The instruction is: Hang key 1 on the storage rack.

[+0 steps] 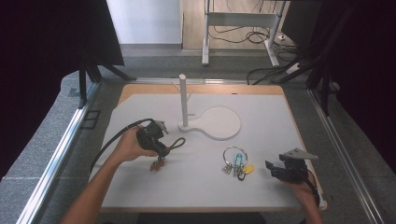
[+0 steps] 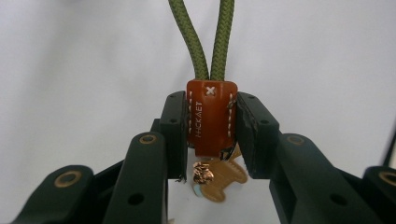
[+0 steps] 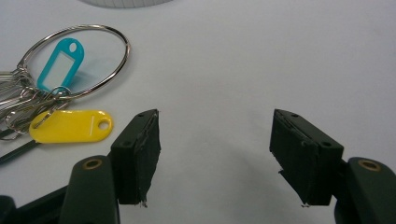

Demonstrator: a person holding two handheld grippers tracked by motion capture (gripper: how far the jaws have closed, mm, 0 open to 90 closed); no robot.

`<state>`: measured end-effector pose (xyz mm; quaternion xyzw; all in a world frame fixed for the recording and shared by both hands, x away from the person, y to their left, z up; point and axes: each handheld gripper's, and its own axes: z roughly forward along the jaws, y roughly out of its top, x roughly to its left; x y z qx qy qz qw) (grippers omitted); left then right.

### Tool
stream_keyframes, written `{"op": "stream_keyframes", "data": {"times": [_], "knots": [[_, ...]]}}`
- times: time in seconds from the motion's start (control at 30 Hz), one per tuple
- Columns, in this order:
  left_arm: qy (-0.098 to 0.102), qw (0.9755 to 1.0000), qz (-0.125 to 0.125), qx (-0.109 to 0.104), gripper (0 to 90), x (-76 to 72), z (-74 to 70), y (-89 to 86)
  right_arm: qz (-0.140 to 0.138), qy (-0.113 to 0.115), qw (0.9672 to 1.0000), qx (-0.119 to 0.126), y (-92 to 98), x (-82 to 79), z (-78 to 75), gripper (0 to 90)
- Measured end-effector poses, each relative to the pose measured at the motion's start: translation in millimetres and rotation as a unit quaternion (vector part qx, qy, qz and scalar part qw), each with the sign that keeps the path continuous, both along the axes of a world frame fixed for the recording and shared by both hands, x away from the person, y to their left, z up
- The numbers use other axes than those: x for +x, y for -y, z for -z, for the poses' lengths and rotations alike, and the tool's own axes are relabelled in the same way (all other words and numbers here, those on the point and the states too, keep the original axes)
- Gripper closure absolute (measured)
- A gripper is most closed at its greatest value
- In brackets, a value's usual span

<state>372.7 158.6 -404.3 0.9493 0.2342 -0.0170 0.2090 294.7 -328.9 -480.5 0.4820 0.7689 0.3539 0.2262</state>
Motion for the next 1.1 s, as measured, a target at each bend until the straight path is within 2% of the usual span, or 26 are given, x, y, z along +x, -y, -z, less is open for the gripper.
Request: {"op": "stream_keyframes", "data": {"times": [0.03, 0.1, 0.13, 0.3, 0.5, 0.7, 0.8, 1.1], "knots": [[0.008, 0.9999, -0.001, -0.014, 66.4, -1.1, -8.8, -3.8, 0.001, 0.0, 1.0, 0.0, -0.4, 0.2, 0.3, 33.8], [0.013, 0.9998, -0.002, -0.018, 66.4, -1.3, -12.9, -5.4, 0.001, 0.0, 1.0, -0.001, -0.6, 0.2, 0.5, 33.8], [0.013, 0.9995, -0.005, -0.027, 66.4, -1.2, -16.8, -7.8, 0.0, -0.001, 1.0, -0.001, -0.5, 0.3, 0.5, 33.8], [0.019, 0.9989, -0.019, -0.037, 66.4, -0.3, -23.7, -17.3, 0.001, 0.001, 1.0, -0.001, -0.9, 0.1, 0.3, 33.8], [0.027, 0.9972, -0.036, -0.06, 66.3, 4.6, -32.3, -29.2, 0.002, 0.0, 1.0, 0.0, 0.4, 0.3, -0.1, 33.8], [0.038, 0.9962, -0.041, -0.067, 66.3, 8.2, -42.9, -31.6, -0.001, -0.001, 1.0, -0.001, -1.5, 0.5, 0.5, 33.8], [0.037, 0.9957, -0.043, -0.073, 66.3, 11.7, -48.4, -31.0, -0.001, -0.001, 1.0, -0.001, -1.4, 0.7, 0.5, 33.8], [0.044, 0.9951, -0.051, -0.073, 66.3, 18.8, -60.3, -29.2, 0.002, 0.001, 1.0, 0.001, 0.5, 0.4, -0.2, 33.8]]}}
